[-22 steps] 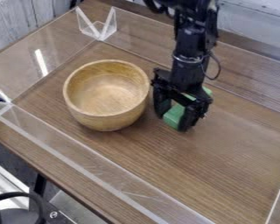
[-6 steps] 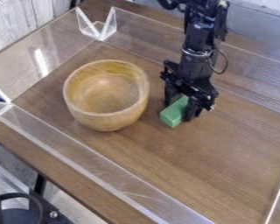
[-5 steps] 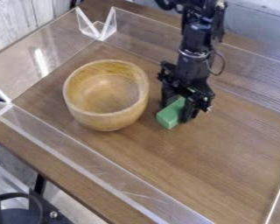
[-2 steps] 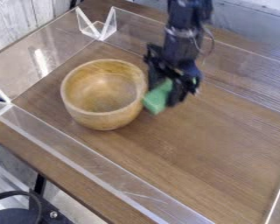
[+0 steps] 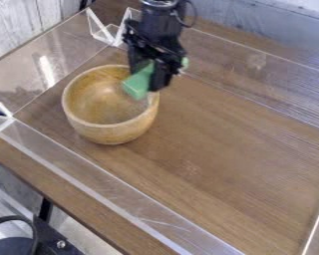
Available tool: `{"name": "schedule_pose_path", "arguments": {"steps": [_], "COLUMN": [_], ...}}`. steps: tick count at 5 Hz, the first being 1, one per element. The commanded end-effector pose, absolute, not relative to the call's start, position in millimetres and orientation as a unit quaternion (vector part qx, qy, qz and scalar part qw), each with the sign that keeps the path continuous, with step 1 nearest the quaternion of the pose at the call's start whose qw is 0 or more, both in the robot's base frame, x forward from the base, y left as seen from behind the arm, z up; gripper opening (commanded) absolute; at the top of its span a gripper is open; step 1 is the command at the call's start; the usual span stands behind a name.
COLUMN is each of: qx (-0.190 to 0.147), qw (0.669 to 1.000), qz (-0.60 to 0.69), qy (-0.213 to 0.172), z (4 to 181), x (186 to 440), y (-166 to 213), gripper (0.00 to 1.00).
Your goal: Put the green block in the brown bowl
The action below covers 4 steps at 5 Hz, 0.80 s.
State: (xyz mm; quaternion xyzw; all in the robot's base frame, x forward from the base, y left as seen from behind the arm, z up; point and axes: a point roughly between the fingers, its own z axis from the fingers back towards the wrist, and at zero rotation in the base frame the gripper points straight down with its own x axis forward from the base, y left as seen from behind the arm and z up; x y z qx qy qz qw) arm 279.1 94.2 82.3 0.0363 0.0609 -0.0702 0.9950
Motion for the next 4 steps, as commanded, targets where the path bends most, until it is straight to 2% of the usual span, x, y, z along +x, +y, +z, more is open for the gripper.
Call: {"name": "schedule_pose_path", "arguments": {"steps": [1, 4], "qx": [0.053, 0.047], "qw": [0.996, 0.997], "qz": [-0.063, -0.051], "qy": [0.023, 0.039], "z": [102.6, 87.2], "x": [285.1, 278.9], "y": [117.7, 132.0], "gripper": [0.0, 0.0]}}
